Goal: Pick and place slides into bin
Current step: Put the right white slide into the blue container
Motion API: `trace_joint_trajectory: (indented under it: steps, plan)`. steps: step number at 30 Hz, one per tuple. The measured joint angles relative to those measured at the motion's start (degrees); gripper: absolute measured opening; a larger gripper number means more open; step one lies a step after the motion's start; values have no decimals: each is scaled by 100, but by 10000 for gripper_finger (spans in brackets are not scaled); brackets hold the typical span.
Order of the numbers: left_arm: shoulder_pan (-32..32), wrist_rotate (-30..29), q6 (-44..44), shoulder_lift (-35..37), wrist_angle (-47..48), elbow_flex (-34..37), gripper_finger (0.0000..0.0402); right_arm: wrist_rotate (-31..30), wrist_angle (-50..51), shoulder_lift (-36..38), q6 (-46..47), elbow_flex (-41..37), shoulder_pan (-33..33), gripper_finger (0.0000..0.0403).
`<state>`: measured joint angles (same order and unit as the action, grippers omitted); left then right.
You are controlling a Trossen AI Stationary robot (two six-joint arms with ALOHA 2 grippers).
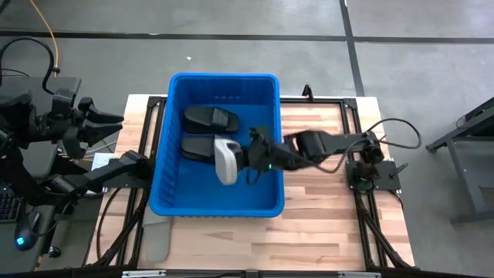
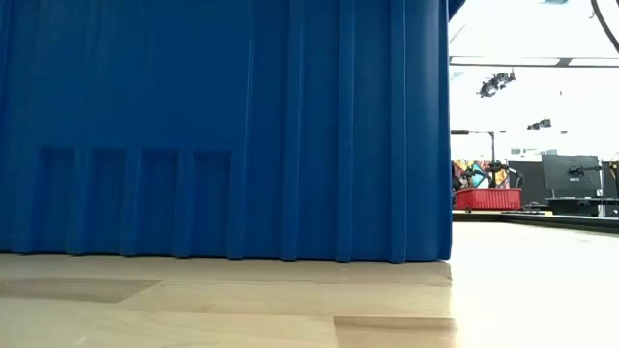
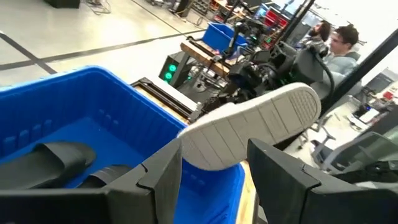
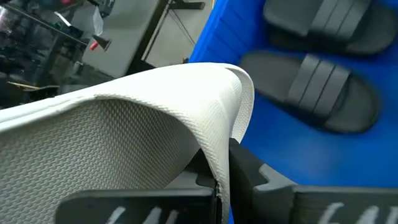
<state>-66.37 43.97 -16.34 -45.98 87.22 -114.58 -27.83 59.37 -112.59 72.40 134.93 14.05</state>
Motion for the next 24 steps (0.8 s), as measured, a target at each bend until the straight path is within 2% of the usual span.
trace_joint_trajectory:
  steps: [3,8,14,20,24]
  plan:
    - [0,-53,-99,-22,-12,-1,172,61,297,77,-127,11,-270,0]
    - [0,226,-436,-262,-1,-1,172,313,1100,95,-527,11,-745,0]
    - [0,266,-1416,-649,127,1,173,527,1935,41,-1755,2,-1181,0]
    - [0,344,-1900,-1084,30,-1,173,-42,2045,45,-3323,2,-1326,0]
    - [0,692,-2209,-1413,30,-1,173,-895,1963,45,-4187,2,-1330,0]
